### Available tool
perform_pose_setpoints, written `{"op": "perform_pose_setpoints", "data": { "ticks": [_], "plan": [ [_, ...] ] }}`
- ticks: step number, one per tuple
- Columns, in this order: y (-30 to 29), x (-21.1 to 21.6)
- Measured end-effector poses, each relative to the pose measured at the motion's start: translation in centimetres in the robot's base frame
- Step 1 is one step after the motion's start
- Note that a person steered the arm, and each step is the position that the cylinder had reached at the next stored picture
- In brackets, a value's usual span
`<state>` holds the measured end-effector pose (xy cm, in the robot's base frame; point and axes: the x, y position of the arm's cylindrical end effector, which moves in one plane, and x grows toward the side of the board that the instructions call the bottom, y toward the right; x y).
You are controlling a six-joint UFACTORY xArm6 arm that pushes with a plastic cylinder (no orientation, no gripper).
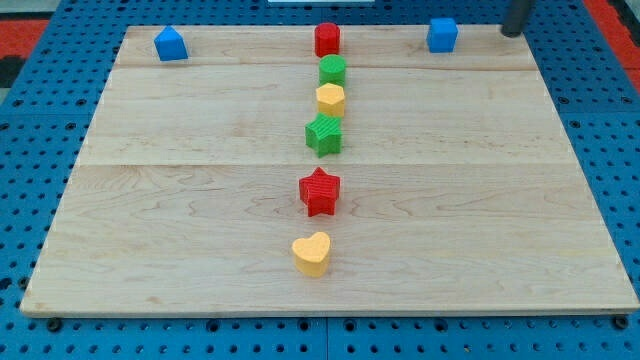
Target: Move the red circle to the bottom left of the triangle
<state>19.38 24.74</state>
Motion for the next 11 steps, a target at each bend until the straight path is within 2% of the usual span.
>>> {"op": "perform_pose_setpoints", "data": {
  "ticks": [1, 2, 3, 4, 5, 8, 11],
  "plan": [
    [-9.4, -0.1],
    [-20.6, 3.2],
    [-22.3, 2.6],
    [-21.2, 1.8],
    [-17.5, 1.7],
    [-18.2, 1.7],
    [-15.6, 0.8]
  ]
}}
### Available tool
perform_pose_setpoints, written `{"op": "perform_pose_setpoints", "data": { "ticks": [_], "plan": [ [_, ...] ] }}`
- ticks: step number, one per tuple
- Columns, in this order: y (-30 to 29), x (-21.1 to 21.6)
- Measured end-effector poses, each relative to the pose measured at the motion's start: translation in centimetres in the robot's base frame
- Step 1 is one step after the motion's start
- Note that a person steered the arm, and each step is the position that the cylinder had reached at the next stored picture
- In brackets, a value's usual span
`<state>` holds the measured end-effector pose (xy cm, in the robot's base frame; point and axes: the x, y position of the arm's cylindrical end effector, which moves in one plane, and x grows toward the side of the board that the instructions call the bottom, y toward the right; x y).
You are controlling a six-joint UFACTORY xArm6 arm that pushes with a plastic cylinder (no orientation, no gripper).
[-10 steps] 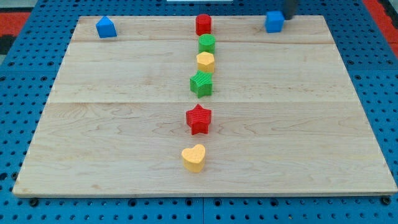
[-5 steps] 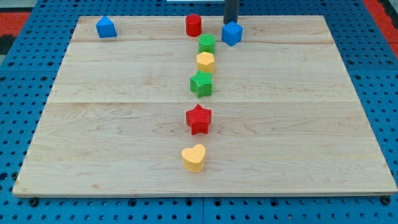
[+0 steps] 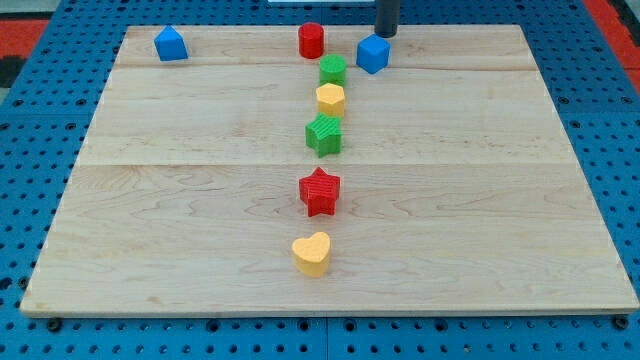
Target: Move the red circle to the bottom left of the triangle
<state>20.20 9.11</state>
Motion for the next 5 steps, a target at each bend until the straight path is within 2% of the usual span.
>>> {"op": "perform_pose_setpoints", "data": {
  "ticks": [5],
  "plan": [
    [-0.52, -0.04]
  ]
}}
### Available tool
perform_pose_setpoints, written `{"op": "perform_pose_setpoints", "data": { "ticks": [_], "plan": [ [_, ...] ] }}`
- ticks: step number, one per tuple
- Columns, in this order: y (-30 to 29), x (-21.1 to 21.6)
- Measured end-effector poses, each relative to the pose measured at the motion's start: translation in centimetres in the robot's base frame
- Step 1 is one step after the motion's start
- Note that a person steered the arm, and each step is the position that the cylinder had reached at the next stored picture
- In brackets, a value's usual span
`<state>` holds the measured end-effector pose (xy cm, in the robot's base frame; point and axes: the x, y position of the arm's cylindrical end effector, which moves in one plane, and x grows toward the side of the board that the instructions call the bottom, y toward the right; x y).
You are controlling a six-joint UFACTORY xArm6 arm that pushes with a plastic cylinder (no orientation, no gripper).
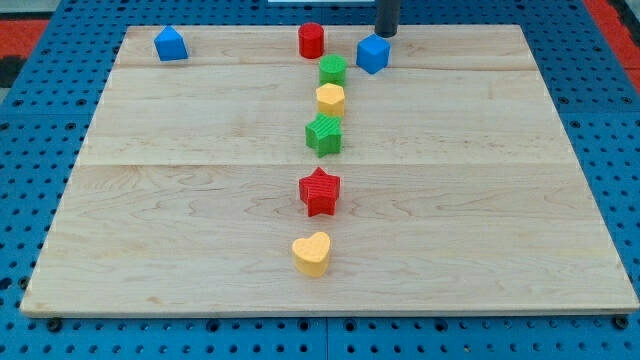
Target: Move the red circle to the bottom left of the triangle
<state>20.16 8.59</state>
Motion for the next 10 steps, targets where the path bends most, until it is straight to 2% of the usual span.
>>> {"op": "perform_pose_setpoints", "data": {
  "ticks": [2, 4, 6, 10],
  "plan": [
    [-2.8, -0.5],
    [-11.1, -0.4],
    [-10.3, 2.2],
    [-11.2, 1.9]
  ]
}}
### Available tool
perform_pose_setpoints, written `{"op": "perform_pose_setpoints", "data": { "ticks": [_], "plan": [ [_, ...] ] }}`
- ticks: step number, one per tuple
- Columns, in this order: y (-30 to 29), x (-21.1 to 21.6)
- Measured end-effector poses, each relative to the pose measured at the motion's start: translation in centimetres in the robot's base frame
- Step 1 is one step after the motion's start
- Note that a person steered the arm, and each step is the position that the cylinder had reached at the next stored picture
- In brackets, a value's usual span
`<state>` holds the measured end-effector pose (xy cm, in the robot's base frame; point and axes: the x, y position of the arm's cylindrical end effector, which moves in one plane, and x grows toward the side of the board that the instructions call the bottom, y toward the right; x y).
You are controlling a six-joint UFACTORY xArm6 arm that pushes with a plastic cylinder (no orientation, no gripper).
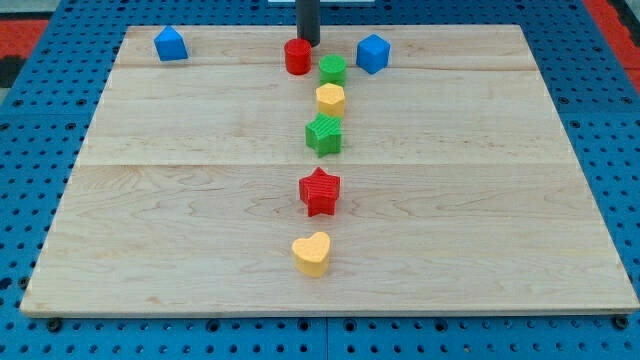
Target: Move the red circle to the bottom left of the triangle
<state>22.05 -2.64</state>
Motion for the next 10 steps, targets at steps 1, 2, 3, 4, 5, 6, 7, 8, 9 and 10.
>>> {"op": "perform_pose_setpoints", "data": {
  "ticks": [1, 2, 3, 4, 5, 6, 7, 8, 9, 10],
  "plan": [
    [-3.4, 0.0],
    [-1.8, 1.6],
    [0.7, 1.8],
    [3.8, 2.8],
    [6.2, 5.2],
    [-1.8, 5.9],
    [-14.0, 5.9],
    [-12.8, 6.3],
    [-19.6, 6.7],
    [-27.8, 6.7]
  ]
}}
